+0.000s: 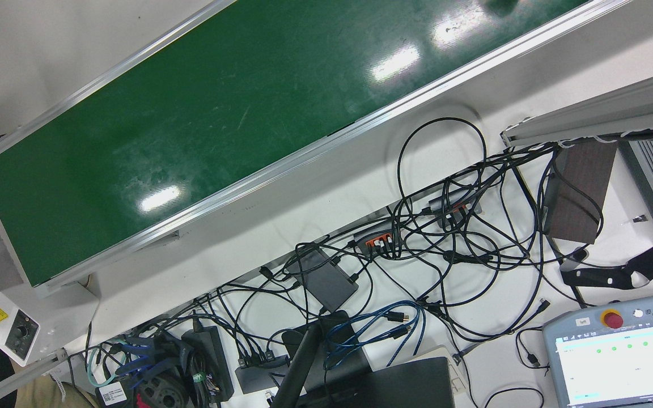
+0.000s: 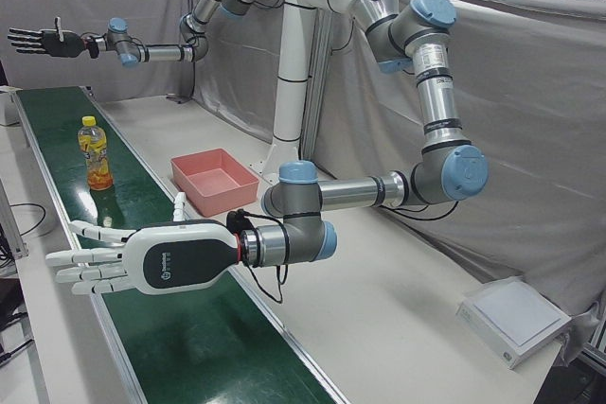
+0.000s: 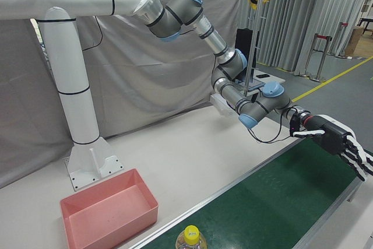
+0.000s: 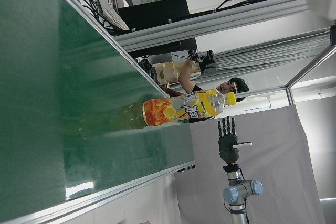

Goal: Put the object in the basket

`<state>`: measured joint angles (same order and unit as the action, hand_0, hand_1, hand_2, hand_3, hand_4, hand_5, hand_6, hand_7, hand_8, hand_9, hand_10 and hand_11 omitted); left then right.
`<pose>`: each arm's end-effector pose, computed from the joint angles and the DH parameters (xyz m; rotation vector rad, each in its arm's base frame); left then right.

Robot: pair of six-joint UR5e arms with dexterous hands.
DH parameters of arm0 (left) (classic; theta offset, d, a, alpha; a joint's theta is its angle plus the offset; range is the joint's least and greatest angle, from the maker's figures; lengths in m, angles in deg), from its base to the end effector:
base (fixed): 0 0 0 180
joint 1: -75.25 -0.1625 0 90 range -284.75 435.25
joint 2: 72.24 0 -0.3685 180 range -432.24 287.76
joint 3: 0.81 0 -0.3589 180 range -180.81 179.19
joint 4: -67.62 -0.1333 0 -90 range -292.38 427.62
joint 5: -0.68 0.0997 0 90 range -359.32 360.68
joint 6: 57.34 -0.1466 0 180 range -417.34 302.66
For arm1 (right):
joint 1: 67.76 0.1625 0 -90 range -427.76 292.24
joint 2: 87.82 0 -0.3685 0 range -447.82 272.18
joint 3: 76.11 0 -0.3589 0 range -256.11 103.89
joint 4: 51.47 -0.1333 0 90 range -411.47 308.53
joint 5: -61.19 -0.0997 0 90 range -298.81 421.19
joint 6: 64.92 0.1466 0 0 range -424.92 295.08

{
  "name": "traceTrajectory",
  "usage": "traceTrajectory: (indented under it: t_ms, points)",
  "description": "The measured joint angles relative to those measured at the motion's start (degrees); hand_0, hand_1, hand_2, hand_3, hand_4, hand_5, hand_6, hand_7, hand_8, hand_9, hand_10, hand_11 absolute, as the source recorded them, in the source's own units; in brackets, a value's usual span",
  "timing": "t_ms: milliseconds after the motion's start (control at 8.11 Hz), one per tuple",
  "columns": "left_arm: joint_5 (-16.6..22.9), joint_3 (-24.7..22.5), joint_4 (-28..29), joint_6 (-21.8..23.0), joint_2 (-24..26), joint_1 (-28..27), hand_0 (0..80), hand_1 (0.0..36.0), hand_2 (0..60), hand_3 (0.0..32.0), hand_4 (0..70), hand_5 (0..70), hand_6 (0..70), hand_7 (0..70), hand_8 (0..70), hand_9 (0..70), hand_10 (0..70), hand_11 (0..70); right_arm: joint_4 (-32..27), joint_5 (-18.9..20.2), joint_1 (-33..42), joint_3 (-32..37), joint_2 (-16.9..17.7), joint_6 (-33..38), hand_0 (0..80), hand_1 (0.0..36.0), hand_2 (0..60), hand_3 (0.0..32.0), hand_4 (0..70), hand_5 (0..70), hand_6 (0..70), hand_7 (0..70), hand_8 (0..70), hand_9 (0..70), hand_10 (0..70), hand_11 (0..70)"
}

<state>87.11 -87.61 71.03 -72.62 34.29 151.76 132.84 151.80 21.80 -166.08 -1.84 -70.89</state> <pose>0.0068 -0.6389 0.4864 0.0907 2.3375 -1.7023 0.1277 -0.5309 0.6056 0.0925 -2.1541 2.1641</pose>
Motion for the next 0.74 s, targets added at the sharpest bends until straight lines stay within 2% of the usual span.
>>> traceTrajectory:
  t_ms: [740]
  points:
    - [-0.2, -0.2, 3.2, -0.6, -3.4, -0.2, 59.0, 0.0, 0.0, 8.2, 24.1, 12.8, 4.6, 1.5, 5.4, 6.5, 6.8, 11.1, 0.0, 0.0, 0.0, 0.0, 0.0, 0.0, 0.0, 0.0, 0.0, 0.0, 0.0, 0.0, 0.0, 0.0, 0.0, 0.0, 0.0, 0.0]
